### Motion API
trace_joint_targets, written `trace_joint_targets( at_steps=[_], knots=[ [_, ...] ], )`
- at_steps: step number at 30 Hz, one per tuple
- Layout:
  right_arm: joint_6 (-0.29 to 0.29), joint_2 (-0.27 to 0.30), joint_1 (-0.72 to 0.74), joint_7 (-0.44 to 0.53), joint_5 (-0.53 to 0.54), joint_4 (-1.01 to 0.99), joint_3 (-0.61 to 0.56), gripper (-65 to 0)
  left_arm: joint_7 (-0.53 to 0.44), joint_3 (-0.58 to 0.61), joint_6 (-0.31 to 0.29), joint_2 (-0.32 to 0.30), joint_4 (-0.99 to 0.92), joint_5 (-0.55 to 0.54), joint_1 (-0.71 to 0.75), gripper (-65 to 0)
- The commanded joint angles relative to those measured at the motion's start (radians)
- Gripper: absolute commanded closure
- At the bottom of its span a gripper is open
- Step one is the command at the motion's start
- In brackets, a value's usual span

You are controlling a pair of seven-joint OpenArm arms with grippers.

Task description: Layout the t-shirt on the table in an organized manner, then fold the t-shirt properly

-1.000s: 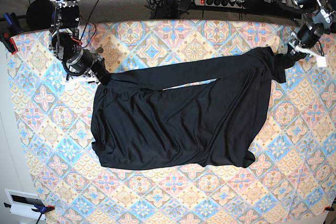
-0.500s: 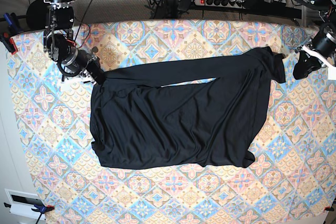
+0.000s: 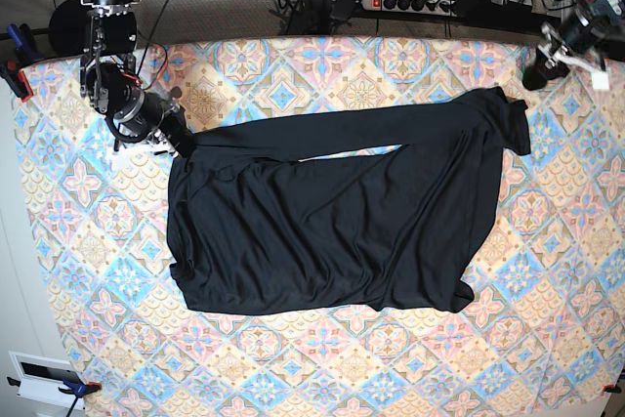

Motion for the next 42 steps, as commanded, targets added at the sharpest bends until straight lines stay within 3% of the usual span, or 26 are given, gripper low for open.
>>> trace_joint_targets(
  at_steps=[1,11,19,25,34,38,40,42],
  knots=[
    [-0.033,0.017,-0.003,0.006,-0.050,-0.001,0.004,-0.1,-0.015,-0.006,-0.003,-0.024,-0.006,-0.019,-0.010,-34.2],
    [-0.033,0.015,-0.003,0.006,-0.050,0.001,0.001,-0.1,-0.165,-0.004,-0.003,0.006,-0.024,-0.019,-0.021,-34.5],
    [-0.033,0.015,-0.003,0.006,-0.050,0.005,0.001,-0.1,-0.170,0.000,-0.003,0.047,-0.053,-0.009,-0.119,-34.6],
    [-0.033,0.014,-0.003,0.004,-0.050,0.008,0.001,0.0,-0.168,0.002,-0.003,0.078,-0.055,0.106,-0.203,-34.6],
    [-0.033,0.014,-0.004,0.003,-0.050,0.008,0.001,0.0,-0.173,0.002,-0.001,0.078,-0.062,0.164,-0.232,-34.6],
    [-0.033,0.014,-0.004,0.003,-0.050,0.008,-0.001,0.0,-0.188,0.000,-0.001,0.075,-0.161,0.176,-0.237,-34.2],
    [-0.033,0.014,-0.004,0.003,-0.050,0.008,-0.001,0.0,-0.216,0.002,-0.001,0.073,-0.193,0.178,-0.234,-30.3],
    [-0.033,0.014,-0.004,0.003,-0.050,0.008,-0.001,0.0,-0.226,0.003,-0.001,0.073,-0.194,0.186,-0.229,-20.9]
  ],
)
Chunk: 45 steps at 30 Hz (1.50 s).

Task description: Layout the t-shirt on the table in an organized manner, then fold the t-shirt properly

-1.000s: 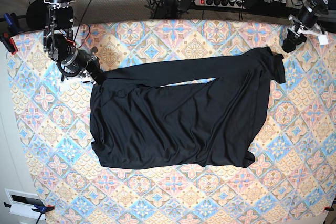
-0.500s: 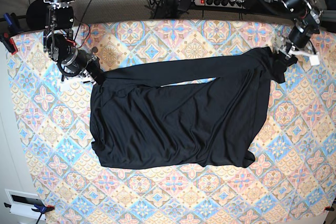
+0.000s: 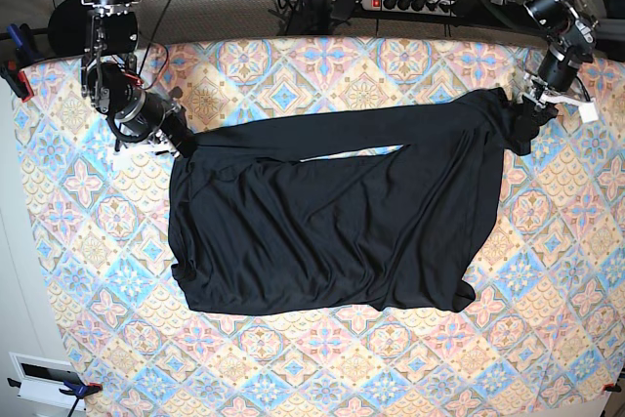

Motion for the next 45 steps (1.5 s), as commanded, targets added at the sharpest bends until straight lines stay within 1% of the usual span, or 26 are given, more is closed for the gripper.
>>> trace_joint_targets(
  at_steps=[1,2,3,5,6,7,10,12,15,17,22,26,29,34,40,45],
  knots=[
    [-0.033,0.014,-0.003,0.003,-0.051,0.002,0.004,0.0,0.002,0.003,0.034,-0.003,-0.018,0.068,0.004,-13.2],
    [-0.033,0.014,-0.003,0.003,-0.051,0.002,0.004,0.0,0.000,0.003,0.034,-0.003,-0.018,0.085,0.001,-4.6],
    [-0.033,0.014,-0.003,0.001,-0.051,0.003,0.004,0.0,0.000,0.003,0.034,-0.003,-0.018,0.108,0.001,0.0],
    [-0.033,0.014,-0.004,0.001,-0.051,0.003,0.004,0.0,0.005,0.003,0.034,-0.005,-0.018,0.137,-0.002,0.0],
    [-0.033,0.014,-0.003,0.001,-0.051,0.003,0.004,0.0,0.006,0.003,0.034,-0.005,-0.018,0.140,-0.011,-1.6],
    [-0.033,0.014,-0.003,0.001,-0.051,0.003,0.004,0.0,0.006,0.003,0.034,-0.005,-0.018,0.138,-0.016,0.0],
    [-0.033,0.014,-0.003,0.001,-0.051,0.003,0.004,0.0,0.009,0.003,0.034,-0.005,-0.009,0.137,-0.019,0.0],
    [-0.033,0.014,-0.003,0.001,-0.051,0.003,0.004,0.0,0.026,0.003,0.033,-0.005,0.033,0.137,-0.019,0.0],
    [-0.033,0.014,-0.007,0.001,-0.051,0.005,0.004,0.0,0.078,-0.003,0.033,0.000,0.157,0.134,-0.019,0.0],
    [-0.033,0.014,-0.009,0.001,-0.051,0.005,0.004,0.0,0.106,-0.005,0.033,0.000,0.229,0.097,-0.011,0.0],
    [-0.033,0.014,-0.007,0.001,-0.051,0.005,0.004,0.0,0.175,0.000,0.033,-0.031,0.389,-0.076,0.012,0.0],
    [-0.033,0.014,-0.007,0.001,-0.051,0.005,0.004,0.0,0.233,0.000,0.033,-0.054,0.458,-0.207,0.008,0.0],
    [-0.033,0.014,-0.003,0.000,-0.051,0.005,0.004,0.0,0.239,0.001,0.033,-0.057,0.502,-0.279,0.005,0.0],
    [-0.033,0.014,-0.006,0.000,-0.051,0.005,0.004,0.0,0.241,0.004,0.033,-0.049,0.558,-0.296,-0.028,0.0],
    [-0.033,0.017,-0.003,0.000,-0.051,0.080,0.011,0.0,0.238,0.079,0.033,-0.046,0.558,-0.296,-0.097,0.0],
    [-0.033,0.020,-0.003,0.000,-0.051,0.138,0.011,0.0,0.238,0.102,0.033,-0.014,0.558,-0.291,-0.130,0.0]
  ],
)
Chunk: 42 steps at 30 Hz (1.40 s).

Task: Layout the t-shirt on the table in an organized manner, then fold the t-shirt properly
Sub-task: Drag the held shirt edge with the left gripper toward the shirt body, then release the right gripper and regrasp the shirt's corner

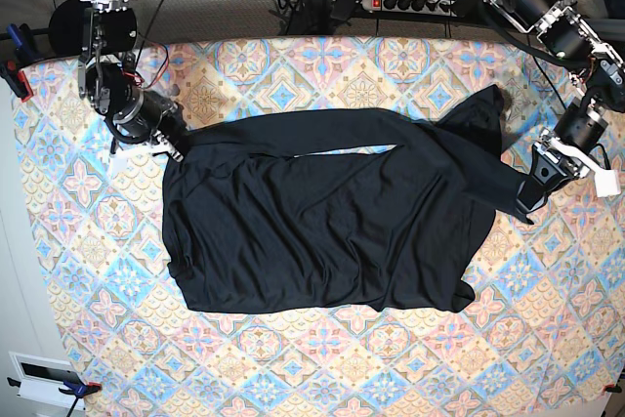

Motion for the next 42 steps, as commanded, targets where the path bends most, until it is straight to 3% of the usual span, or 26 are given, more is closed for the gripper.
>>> trace_joint_targets(
  at_steps=[1,19,25,29,37,42],
  knots=[
    [0.012,0.015,0.011,0.010,0.007,0.020,0.010,0.0,-0.018,-0.004,-0.005,-0.017,0.017,-0.026,-0.017,0.0],
    [0.012,0.013,0.012,0.010,0.007,0.017,0.010,-0.9,-0.017,0.019,-0.003,-0.018,0.017,0.000,-0.003,0.0],
    [0.012,0.013,0.011,0.010,0.007,0.018,0.010,-12.9,-0.017,0.024,-0.003,-0.021,0.017,0.008,-0.001,0.0],
    [0.012,0.013,0.005,0.018,0.007,0.020,0.011,-17.6,-0.017,0.024,-0.003,-0.023,0.017,0.009,-0.001,0.0],
    [0.012,0.013,-0.032,0.008,0.011,0.020,0.232,-21.2,-0.015,0.024,-0.003,-0.023,0.017,0.009,0.011,0.0],
    [0.012,0.001,-0.090,0.008,0.013,0.053,0.261,-27.8,-0.015,0.024,-0.003,-0.023,0.017,0.009,0.014,0.0]
  ],
)
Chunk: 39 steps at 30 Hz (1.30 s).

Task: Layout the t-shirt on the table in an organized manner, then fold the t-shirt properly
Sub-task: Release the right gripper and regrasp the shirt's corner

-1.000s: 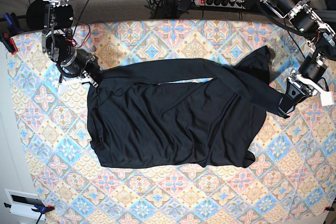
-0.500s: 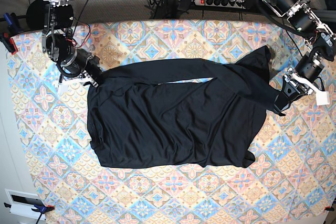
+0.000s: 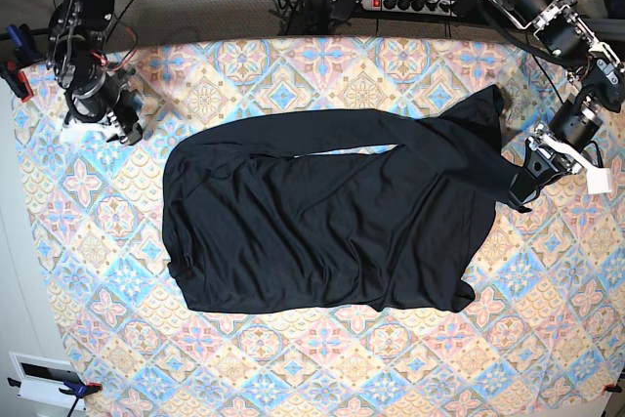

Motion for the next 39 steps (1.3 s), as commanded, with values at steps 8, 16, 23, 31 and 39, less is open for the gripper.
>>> trace_joint_targets(
  at_steps=[8,16,23,31,39],
  knots=[
    [0.016,-0.161,-0.037,0.014,0.020,0.148,0.013,-34.2,-0.021,-0.003,-0.003,-0.018,0.015,-0.029,-0.009,0.0],
    [0.014,-0.248,-0.029,0.014,0.020,0.145,0.007,-34.2,-0.021,-0.005,-0.003,-0.018,0.015,-0.029,-0.009,0.0],
    [0.014,-0.279,-0.031,0.014,0.020,0.145,0.005,-34.2,-0.023,-0.005,-0.002,-0.017,0.015,-0.029,-0.009,0.0],
    [0.014,-0.281,-0.029,0.016,0.017,0.144,-0.030,-34.2,-0.028,-0.005,0.001,-0.017,0.015,-0.024,-0.011,0.0],
    [0.014,-0.281,-0.028,0.023,0.014,0.075,-0.093,-34.1,-0.028,-0.005,0.001,-0.014,0.014,-0.015,-0.015,0.0]
  ],
)
